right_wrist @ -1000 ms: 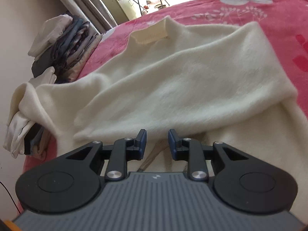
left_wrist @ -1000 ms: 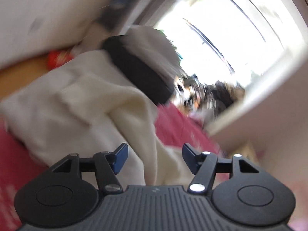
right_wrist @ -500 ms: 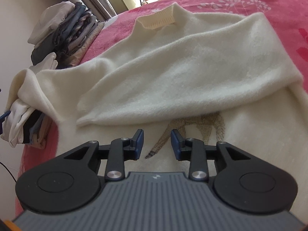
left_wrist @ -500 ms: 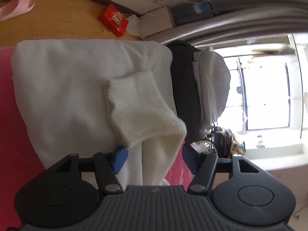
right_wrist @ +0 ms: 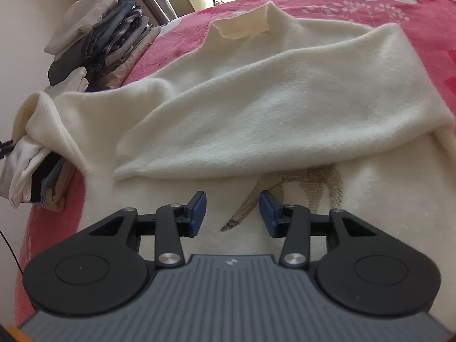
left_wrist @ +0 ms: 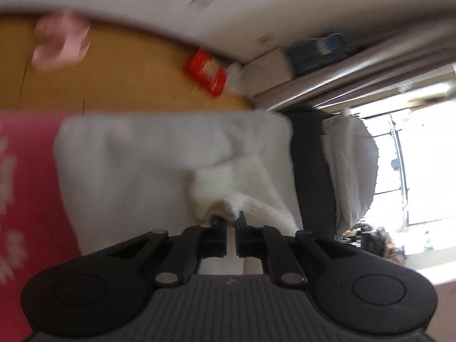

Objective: Fold clothes

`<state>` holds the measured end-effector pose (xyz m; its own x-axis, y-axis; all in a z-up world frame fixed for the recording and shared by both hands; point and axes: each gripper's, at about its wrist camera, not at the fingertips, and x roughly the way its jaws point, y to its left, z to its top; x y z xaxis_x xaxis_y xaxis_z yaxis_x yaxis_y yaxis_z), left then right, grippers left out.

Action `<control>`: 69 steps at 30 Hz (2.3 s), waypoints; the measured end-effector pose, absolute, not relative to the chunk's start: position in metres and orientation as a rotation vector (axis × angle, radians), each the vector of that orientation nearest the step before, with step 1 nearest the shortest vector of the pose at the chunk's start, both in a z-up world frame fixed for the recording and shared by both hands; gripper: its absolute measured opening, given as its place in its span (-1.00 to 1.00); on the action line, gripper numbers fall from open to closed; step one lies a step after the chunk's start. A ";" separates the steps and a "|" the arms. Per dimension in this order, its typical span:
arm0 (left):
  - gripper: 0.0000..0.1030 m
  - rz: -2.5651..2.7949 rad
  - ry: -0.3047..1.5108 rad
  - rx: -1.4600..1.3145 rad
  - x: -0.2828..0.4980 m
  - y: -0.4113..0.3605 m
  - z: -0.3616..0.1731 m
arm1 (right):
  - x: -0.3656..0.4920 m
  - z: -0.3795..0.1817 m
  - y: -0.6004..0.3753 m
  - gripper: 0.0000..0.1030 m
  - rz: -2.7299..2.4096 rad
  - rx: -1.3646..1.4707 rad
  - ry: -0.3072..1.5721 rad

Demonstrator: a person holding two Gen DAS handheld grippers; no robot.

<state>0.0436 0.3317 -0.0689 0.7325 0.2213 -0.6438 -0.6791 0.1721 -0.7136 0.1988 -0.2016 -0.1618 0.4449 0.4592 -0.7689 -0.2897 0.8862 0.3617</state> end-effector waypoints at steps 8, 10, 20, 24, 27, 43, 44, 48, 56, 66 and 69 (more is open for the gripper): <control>-0.91 0.489 0.271 -0.774 0.078 0.283 0.020 | 0.200 -0.161 -0.203 -0.21 0.461 0.200 1.007; -0.92 0.400 0.236 -0.681 0.092 0.257 0.042 | 0.200 -0.160 -0.205 -0.21 0.458 0.205 1.003; -0.90 -0.239 0.294 -0.462 0.179 0.046 0.094 | 0.202 -0.147 -0.255 -0.21 0.378 0.333 0.902; -0.45 -0.625 0.655 -0.423 0.232 -0.044 0.028 | 0.197 -0.147 -0.308 -0.21 0.268 0.467 0.842; -0.22 -0.646 0.854 -0.503 0.247 -0.060 -0.036 | 0.187 -0.161 -0.352 -0.20 0.166 0.563 0.845; 0.04 -0.148 0.823 -0.329 0.142 0.101 -0.115 | 0.217 -0.159 -0.386 0.15 0.141 0.519 0.767; 0.04 -0.126 0.837 -0.276 0.141 0.100 -0.119 | 0.224 -0.160 -0.384 0.18 0.141 0.497 0.775; 0.04 -0.063 0.879 -0.054 0.137 0.094 -0.128 | 0.241 -0.167 -0.374 0.19 0.142 0.404 0.825; 0.05 -0.071 0.874 0.225 0.149 0.066 -0.149 | 0.228 -0.158 -0.345 -0.89 0.126 0.199 0.732; -0.46 0.036 0.847 0.264 0.158 0.057 -0.166 | 0.240 -0.120 -0.333 -0.97 0.139 0.130 0.601; -0.50 0.042 0.850 0.301 0.155 0.054 -0.171 | 0.244 -0.121 -0.338 -0.94 0.133 0.158 0.607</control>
